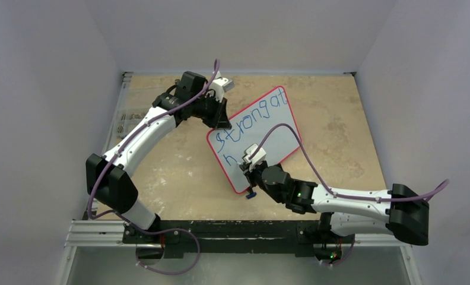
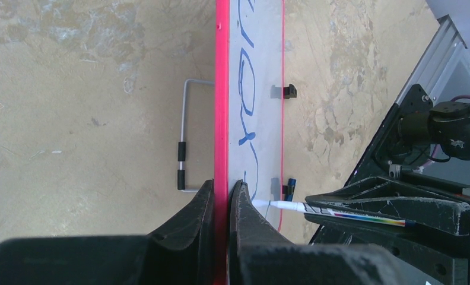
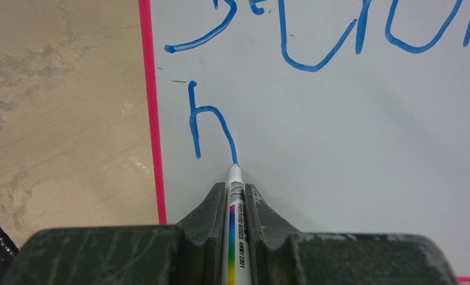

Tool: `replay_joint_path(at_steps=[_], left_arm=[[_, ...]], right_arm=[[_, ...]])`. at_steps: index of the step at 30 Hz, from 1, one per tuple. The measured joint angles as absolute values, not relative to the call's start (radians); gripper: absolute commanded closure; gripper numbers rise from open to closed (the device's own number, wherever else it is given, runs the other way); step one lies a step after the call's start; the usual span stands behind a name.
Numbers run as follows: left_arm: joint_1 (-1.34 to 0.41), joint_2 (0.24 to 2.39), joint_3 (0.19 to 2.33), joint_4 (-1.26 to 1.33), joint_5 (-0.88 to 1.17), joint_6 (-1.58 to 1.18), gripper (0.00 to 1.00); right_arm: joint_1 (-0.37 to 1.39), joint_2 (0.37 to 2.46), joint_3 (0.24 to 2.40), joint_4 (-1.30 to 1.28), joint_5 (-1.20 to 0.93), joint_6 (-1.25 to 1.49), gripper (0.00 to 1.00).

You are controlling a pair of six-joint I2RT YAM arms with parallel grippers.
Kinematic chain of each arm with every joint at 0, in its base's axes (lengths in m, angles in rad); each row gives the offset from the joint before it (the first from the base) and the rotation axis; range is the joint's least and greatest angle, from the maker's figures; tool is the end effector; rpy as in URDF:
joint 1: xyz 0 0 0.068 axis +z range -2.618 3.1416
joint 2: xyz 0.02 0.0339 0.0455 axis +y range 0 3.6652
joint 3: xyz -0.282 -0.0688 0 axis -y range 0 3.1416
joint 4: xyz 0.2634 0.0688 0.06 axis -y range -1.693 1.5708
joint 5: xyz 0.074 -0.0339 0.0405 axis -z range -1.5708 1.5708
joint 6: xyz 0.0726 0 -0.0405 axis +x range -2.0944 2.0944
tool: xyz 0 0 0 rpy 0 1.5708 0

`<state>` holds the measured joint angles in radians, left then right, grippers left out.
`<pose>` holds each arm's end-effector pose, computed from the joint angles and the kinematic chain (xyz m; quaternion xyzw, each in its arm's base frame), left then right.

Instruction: Write a sentence on the whiteboard

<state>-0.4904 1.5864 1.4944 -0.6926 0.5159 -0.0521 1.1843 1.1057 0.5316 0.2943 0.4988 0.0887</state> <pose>0.3265 -0.2149 0.3341 0.2896 0.8506 -0.3263 0.2937 0.1376 0.2460 0.2348 -0.2764 0.7382 0.1880 0.5860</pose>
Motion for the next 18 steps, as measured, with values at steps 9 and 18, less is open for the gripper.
replay_joint_path(at_steps=[9, 18], left_arm=[[-0.491, 1.586, 1.495, -0.697, 0.516, -0.061, 1.00], [-0.491, 1.586, 1.495, -0.697, 0.516, -0.061, 1.00]], right_arm=[[1.184, 1.028, 0.531, 0.249, 0.472, 0.111, 1.00], [1.184, 1.017, 0.535, 0.256, 0.454, 0.111, 1.00]])
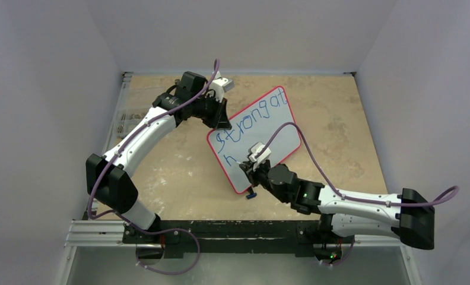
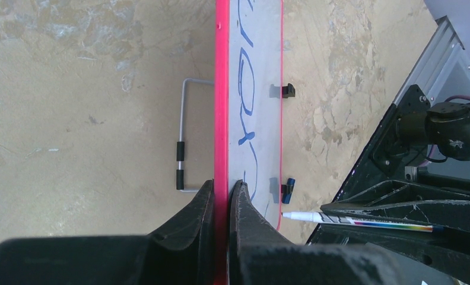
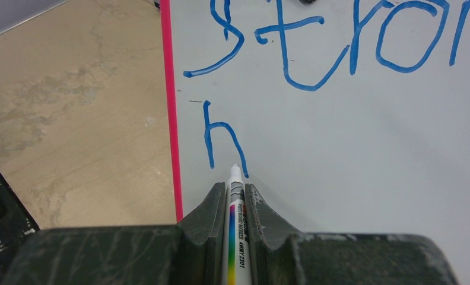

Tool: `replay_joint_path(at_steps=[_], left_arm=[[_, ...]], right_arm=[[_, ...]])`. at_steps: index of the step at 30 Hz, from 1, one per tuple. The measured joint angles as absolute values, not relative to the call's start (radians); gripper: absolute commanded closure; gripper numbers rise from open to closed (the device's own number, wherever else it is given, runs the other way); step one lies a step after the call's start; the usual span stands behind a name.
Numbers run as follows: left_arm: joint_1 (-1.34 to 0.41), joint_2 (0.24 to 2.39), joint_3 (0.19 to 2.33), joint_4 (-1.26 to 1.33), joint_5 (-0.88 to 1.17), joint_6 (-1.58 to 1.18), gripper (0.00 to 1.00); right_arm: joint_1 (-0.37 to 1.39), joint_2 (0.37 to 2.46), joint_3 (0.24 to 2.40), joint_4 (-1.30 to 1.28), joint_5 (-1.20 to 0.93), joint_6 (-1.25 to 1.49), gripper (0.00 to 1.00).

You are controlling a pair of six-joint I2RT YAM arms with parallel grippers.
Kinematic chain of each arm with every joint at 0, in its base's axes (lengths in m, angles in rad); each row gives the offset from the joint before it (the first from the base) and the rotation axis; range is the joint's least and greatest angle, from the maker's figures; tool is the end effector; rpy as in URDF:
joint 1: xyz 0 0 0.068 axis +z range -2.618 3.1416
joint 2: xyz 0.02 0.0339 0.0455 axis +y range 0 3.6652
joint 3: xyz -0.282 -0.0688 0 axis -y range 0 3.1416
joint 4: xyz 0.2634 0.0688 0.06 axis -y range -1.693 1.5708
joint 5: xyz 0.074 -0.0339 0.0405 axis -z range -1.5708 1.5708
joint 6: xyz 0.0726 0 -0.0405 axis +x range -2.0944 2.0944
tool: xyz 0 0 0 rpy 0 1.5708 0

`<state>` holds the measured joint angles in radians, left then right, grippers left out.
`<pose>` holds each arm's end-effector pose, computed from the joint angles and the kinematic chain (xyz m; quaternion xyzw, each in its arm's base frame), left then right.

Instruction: Write a sentence on the whiteboard

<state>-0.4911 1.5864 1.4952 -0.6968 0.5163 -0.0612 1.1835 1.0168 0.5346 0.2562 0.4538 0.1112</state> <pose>0.3260 -0.2150 0.3340 0.2858 0.8524 -0.3276 0.2905 0.1309 0.2366 0.2531 -0.2689 0.7269 0.2256 0.5902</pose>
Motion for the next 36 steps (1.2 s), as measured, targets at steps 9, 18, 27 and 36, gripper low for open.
replay_joint_path(at_steps=[9, 18, 27, 36], left_arm=[[-0.491, 1.586, 1.496, -0.697, 0.516, -0.061, 1.00], [-0.491, 1.586, 1.496, -0.697, 0.516, -0.061, 1.00], [-0.491, 1.588, 1.496, -0.697, 0.516, -0.060, 1.00], [-0.491, 1.588, 1.496, -0.697, 0.516, -0.061, 1.00]], right_arm=[[1.184, 1.077, 0.548, 0.289, 0.481, 0.105, 1.00], [1.171, 1.133, 0.581, 0.332, 0.515, 0.085, 1.00], [1.144, 1.139, 0.589, 0.341, 0.549, 0.085, 1.00], [1.115, 1.140, 0.608, 0.340, 0.558, 0.084, 1.00]])
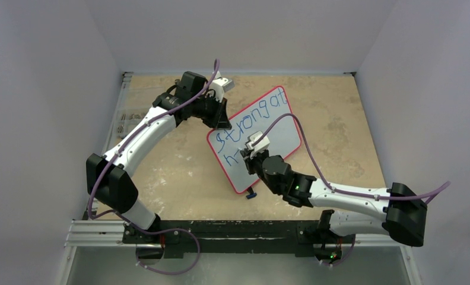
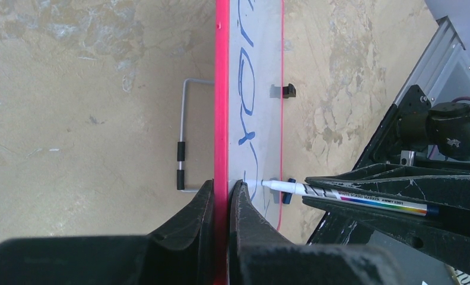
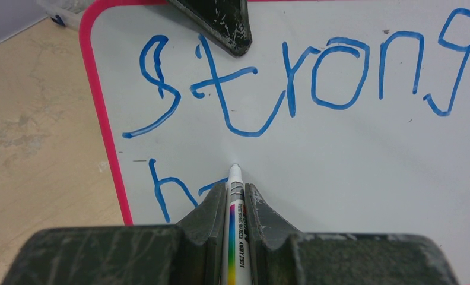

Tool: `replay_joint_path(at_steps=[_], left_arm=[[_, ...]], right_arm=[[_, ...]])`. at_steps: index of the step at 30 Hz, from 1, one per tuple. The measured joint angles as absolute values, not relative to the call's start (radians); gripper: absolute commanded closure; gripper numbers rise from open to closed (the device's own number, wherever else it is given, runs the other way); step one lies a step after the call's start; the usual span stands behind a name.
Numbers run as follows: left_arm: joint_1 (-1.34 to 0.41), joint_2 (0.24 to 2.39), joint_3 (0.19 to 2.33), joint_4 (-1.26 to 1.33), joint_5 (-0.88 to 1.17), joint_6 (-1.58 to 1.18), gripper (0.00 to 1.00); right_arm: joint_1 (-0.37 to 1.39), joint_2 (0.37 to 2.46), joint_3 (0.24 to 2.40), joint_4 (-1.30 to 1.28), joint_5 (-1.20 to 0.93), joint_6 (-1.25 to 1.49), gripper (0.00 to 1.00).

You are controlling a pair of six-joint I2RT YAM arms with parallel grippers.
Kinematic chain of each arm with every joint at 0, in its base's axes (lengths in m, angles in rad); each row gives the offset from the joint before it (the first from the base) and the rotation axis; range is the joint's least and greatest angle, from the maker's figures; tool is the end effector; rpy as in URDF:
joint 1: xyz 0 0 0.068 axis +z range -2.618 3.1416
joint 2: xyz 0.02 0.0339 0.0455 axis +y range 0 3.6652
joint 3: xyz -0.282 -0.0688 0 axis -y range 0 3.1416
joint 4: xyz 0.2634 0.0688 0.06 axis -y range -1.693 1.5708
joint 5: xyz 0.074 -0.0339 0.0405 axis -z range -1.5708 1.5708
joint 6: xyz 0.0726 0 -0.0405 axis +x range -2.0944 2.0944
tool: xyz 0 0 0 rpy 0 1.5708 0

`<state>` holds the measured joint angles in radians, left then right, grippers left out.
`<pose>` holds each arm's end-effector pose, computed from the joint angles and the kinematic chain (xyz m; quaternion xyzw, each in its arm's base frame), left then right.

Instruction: Write a sentence on the whiteboard

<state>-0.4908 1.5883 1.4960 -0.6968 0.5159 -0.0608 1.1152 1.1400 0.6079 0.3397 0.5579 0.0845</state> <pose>0.3265 -0.2151 0.3336 0.2857 0.8527 -0.3273 0.2902 0.1633 0.2460 0.2619 -0.2133 0.7319 0.1697 0.6246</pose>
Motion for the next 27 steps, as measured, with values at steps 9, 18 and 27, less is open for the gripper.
replay_joint_path(at_steps=[9, 18, 27], left_arm=[[-0.491, 1.589, 1.497, -0.697, 0.516, -0.061, 1.00], [-0.489, 1.590, 1.497, -0.698, 0.515, -0.060, 1.00], [-0.489, 1.590, 1.497, -0.698, 0.515, -0.060, 1.00]], right_arm=[[1.111, 1.147, 0.625, 0.342, 0.509, 0.078, 1.00], [1.111, 1.150, 0.625, 0.354, 0.450, 0.079, 1.00], [1.111, 1.138, 0.602, 0.360, 0.403, 0.099, 1.00]])
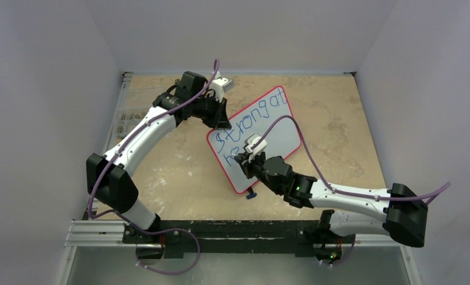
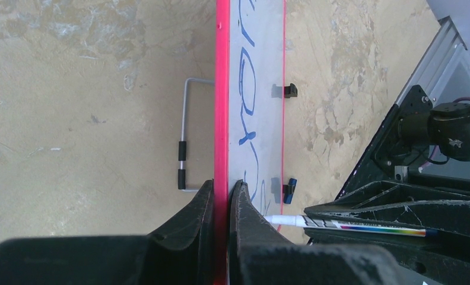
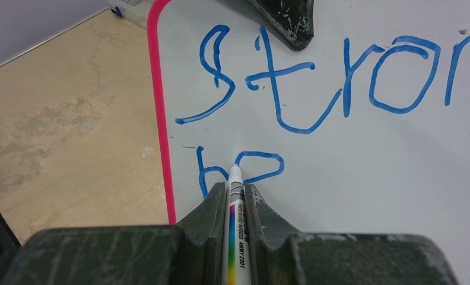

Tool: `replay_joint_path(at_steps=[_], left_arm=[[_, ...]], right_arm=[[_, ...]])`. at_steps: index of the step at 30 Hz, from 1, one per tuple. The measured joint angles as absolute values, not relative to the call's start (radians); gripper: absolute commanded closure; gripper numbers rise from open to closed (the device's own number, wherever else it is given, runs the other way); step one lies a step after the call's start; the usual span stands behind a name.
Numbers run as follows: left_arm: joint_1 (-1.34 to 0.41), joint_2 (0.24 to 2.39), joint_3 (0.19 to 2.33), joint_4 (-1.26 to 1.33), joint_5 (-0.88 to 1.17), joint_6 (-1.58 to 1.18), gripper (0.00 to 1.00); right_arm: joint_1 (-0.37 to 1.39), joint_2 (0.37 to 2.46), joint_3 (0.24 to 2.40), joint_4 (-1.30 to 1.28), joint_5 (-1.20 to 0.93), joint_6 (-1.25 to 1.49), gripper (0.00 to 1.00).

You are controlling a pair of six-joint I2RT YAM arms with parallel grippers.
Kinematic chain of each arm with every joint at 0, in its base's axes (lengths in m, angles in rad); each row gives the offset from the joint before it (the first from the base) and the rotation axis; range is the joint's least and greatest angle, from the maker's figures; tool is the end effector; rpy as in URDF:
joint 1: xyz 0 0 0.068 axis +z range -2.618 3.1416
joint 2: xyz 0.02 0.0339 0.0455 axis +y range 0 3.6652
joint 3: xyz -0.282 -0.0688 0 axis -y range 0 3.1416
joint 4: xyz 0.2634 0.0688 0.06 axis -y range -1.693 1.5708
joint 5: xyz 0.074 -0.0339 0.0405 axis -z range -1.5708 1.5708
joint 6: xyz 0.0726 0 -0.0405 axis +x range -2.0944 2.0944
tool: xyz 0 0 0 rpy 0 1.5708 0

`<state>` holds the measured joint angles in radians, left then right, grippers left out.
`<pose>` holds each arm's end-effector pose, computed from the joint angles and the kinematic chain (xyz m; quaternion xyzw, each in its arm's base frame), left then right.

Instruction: Write a sentence on the whiteboard

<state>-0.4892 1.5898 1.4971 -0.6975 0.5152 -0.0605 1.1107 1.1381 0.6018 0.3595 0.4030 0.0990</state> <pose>0.3272 -0.2147 0.3333 0.2849 0.8532 -0.3266 0.2902 0.1576 0.2538 0.2617 -0.2516 0.7194 0.2314 0.6046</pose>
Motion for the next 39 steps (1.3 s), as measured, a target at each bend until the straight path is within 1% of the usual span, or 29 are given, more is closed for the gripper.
replay_joint_path(at_steps=[12, 23, 39], left_arm=[[-0.489, 1.590, 1.497, -0.698, 0.514, -0.060, 1.00], [-0.488, 1.590, 1.497, -0.697, 0.510, -0.059, 1.00], [-0.488, 1.590, 1.497, -0.697, 0.516, -0.064, 1.00]], right_arm=[[1.113, 1.117, 0.559, 0.355, 0.410, 0.153, 1.00], [1.118, 1.116, 0.555, 0.330, 0.463, 0.177, 1.00], [1.098, 1.090, 0.579, 0.186, 0.560, 0.169, 1.00]])
